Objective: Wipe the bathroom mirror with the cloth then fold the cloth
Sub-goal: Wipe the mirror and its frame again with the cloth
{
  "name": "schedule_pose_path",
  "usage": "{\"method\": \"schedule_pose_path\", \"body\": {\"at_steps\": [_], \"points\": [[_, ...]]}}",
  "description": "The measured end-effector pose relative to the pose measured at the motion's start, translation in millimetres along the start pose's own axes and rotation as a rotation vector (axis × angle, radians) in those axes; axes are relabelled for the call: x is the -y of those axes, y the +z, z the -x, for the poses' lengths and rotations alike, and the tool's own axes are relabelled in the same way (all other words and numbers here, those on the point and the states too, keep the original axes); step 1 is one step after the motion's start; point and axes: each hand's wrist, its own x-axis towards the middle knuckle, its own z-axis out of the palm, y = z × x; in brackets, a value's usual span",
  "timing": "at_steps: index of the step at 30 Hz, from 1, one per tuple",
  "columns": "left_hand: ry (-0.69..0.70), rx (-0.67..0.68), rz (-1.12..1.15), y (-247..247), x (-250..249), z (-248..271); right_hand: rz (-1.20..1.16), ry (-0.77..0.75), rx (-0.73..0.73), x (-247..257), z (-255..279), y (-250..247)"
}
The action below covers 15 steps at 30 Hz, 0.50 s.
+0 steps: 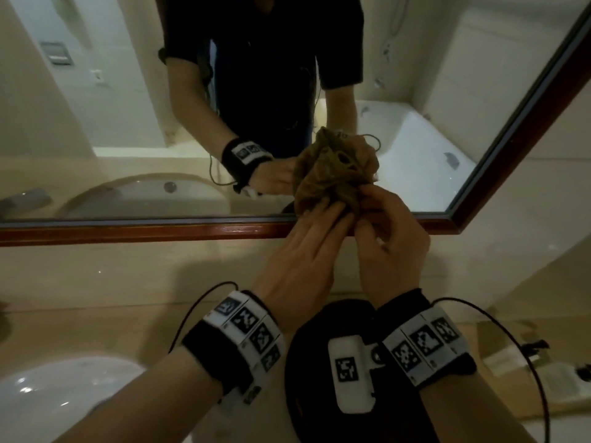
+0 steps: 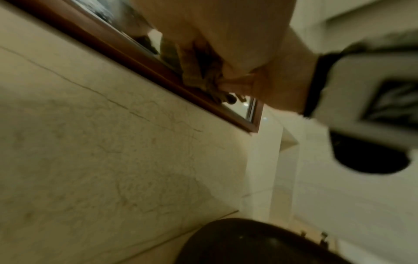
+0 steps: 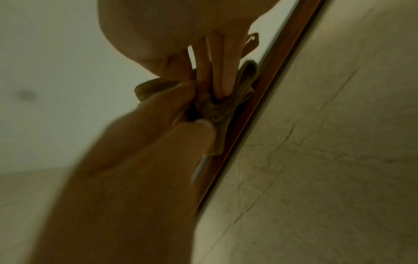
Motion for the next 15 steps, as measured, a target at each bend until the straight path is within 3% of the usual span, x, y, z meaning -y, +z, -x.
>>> {"method": "schedule_pose_path", "body": {"at_steps": [3,7,9,15], "points": [[0.04,0.078,-0.295,12.7,0.4,-16.5,0.012,0.216,-0.087,-16.0,-0.4,-16.0],[0.03,0.127,-0.508,15.5,5.6,-32.7,-0.164,0.768,0.057,-30.7,2.5,-14.8],[0.021,0.174,-0.571,7.3,15.8,-27.3,-0.253,0.945,0.124,-26.9,3.4,-6.4],[-0.19,0.223,-0.644,-51.1,68.9,54.7,-0.483,1.087,0.08,-11.4,7.5,9.0]]}}
